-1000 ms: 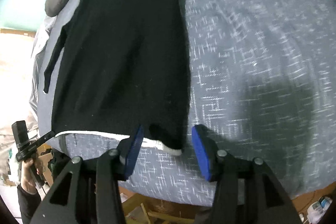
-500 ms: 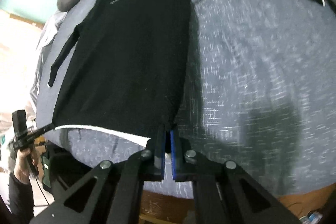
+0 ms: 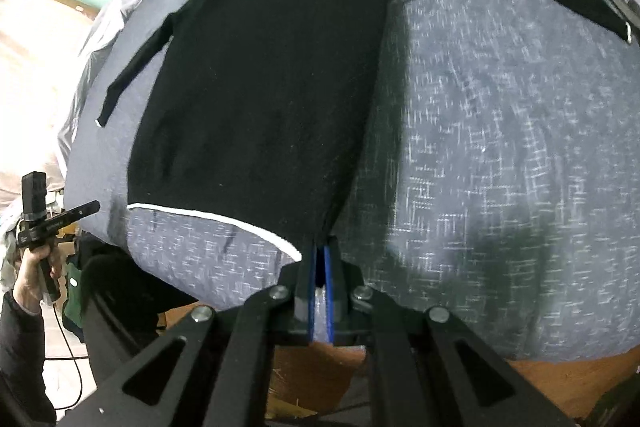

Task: Fold clothes

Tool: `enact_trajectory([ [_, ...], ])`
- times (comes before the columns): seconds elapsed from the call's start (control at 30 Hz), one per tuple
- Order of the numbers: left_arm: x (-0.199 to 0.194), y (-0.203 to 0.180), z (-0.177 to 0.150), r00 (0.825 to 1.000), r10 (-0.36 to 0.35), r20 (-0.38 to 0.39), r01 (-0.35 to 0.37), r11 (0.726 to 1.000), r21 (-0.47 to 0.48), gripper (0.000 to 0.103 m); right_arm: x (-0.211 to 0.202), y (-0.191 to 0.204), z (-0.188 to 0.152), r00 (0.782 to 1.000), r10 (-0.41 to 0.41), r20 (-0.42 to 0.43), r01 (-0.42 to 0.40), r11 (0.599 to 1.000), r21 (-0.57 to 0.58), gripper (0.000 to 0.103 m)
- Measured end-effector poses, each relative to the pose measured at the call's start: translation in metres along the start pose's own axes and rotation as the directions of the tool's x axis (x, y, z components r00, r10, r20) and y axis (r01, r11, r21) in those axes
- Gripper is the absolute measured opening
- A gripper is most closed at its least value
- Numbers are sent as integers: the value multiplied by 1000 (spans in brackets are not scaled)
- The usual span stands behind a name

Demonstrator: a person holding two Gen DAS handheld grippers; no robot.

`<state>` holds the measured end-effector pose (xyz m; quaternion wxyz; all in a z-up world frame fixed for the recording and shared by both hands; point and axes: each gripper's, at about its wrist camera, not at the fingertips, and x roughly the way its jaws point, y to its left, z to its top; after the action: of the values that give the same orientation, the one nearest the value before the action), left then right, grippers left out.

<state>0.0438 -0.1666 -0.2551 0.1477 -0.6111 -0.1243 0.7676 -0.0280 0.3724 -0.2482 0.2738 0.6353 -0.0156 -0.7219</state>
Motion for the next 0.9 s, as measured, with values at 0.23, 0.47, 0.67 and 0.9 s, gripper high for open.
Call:
enact_trajectory([
  [0.23, 22, -2, 19, 999, -31, -10, 31, 999, -7, 0, 20, -17, 0, 999, -18, -36, 19, 999, 40, 3],
  [0.47, 55, -8, 30, 995, -77, -58, 76, 997, -25, 16, 21, -24, 1, 999, -5, -35, 7, 998, 59, 3],
  [0.67, 69, -10, 31, 993, -94, -72, 92, 995, -39, 21, 22, -27, 3, 999, -3, -38, 5, 998, 65, 3],
  [0.9, 68, -20, 31, 995, -64, -74, 64, 998, 5, 5, 21, -25, 5, 1000, -2, -31, 4, 998, 59, 3],
])
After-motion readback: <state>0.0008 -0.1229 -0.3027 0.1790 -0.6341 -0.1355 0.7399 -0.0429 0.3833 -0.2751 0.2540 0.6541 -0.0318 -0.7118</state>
